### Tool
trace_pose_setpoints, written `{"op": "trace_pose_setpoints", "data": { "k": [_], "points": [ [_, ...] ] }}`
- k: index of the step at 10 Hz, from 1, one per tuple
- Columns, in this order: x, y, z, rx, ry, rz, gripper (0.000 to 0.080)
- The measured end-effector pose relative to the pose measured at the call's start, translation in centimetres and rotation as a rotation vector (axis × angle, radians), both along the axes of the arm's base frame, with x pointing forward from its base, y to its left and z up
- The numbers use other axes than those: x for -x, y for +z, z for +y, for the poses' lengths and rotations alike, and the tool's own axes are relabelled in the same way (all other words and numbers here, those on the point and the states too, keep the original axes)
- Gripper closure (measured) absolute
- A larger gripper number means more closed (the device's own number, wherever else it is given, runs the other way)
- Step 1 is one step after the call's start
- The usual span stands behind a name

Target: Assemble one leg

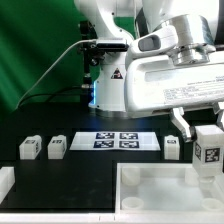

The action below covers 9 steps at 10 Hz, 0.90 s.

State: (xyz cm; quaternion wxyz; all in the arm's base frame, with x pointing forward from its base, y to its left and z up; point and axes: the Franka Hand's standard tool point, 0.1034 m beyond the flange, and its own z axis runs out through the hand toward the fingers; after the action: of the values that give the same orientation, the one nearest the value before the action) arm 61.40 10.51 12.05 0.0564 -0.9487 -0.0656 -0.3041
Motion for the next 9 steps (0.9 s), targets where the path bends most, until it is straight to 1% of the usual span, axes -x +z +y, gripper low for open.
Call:
{"op": "trace_pose_setpoints", "data": {
  "k": [1, 3, 6, 9],
  "points": [
    [0.0, -0.5, 0.0, -0.002, -0.001, 0.006, 0.0508],
    [-0.5, -0.9, 0.5, -0.007, 0.003, 0.006, 0.0508],
    [-0.2, -2.1, 1.0, -0.009, 0.008, 0.022, 0.0508],
    [-0.4, -2.2, 0.9, -0.009, 0.004, 0.008, 0.0508]
  ]
}}
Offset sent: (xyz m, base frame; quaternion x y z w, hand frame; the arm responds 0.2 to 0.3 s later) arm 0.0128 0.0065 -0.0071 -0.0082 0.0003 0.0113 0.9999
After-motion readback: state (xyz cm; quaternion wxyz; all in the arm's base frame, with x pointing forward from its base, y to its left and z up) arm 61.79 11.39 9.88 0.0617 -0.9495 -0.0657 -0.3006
